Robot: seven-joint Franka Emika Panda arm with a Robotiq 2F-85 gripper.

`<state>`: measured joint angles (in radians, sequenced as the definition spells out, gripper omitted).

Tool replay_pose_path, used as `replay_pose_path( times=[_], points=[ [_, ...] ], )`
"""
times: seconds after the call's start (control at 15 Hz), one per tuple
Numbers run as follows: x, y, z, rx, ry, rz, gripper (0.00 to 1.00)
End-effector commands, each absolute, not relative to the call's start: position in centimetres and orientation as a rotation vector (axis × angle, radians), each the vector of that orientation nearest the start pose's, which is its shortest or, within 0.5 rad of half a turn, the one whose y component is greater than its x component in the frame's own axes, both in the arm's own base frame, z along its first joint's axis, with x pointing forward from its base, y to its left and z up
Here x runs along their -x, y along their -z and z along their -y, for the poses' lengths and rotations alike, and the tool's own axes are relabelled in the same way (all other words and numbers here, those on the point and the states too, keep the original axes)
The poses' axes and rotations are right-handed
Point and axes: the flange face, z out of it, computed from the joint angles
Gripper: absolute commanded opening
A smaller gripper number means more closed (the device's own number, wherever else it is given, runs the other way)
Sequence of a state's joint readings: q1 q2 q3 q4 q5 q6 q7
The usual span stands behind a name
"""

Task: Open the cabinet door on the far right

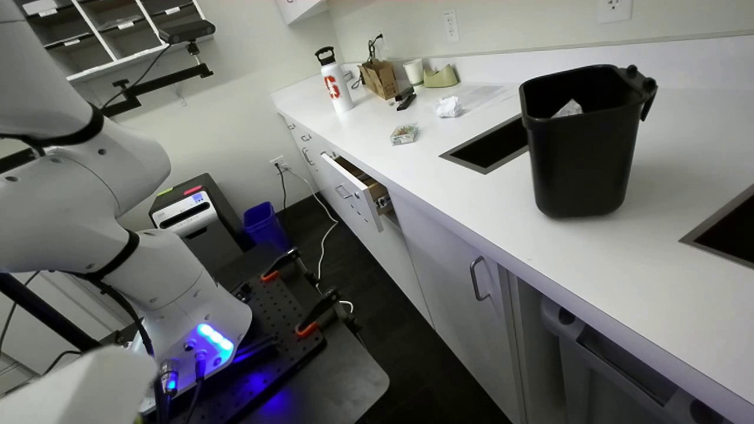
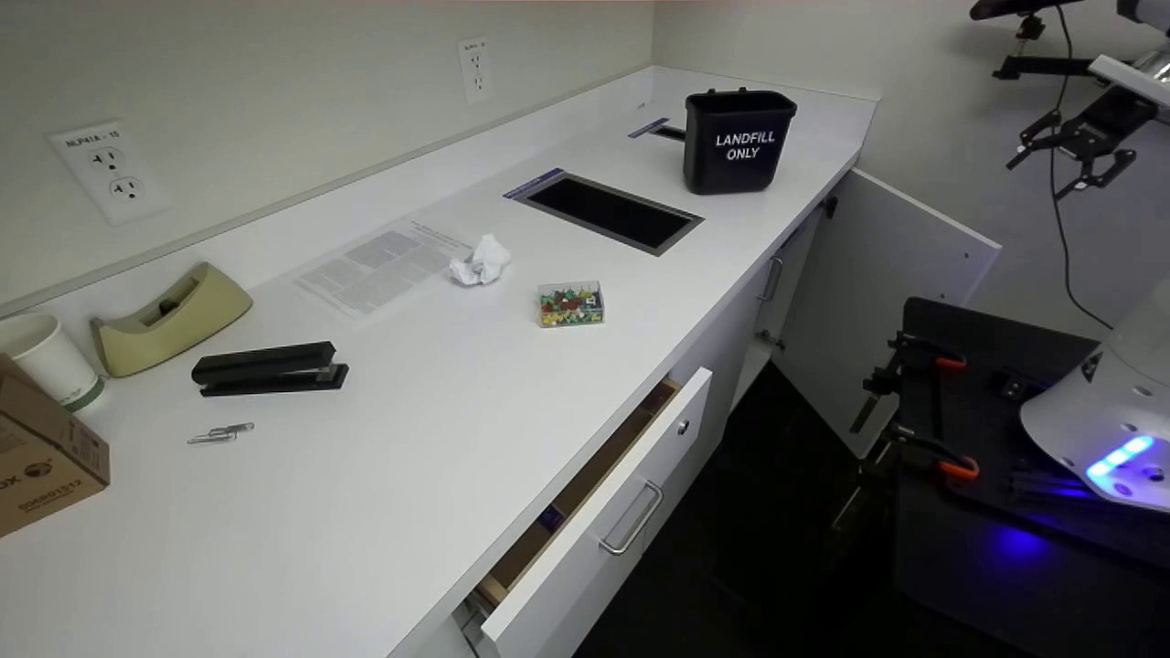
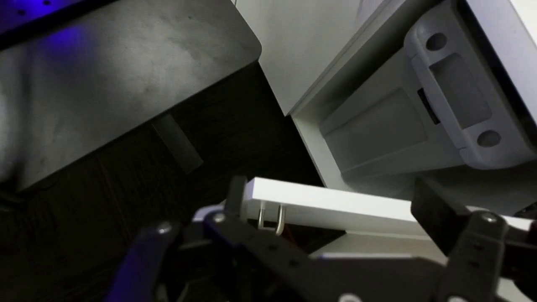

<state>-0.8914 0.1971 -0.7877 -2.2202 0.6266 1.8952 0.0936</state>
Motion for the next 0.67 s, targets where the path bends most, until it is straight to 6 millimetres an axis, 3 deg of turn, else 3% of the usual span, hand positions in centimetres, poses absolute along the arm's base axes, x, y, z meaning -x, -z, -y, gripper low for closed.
replay_pose_path(
  times=[0.0,0.27,0.6],
  points=[
    [0.4,-32.6,46.1,1.368,0.038,-2.053,1.00],
    [-2.2,-35.9,42.3,1.539,0.007,-1.840,1.00],
    [-7.6,-39.7,36.9,1.720,0.005,-1.689,1.00]
  ],
)
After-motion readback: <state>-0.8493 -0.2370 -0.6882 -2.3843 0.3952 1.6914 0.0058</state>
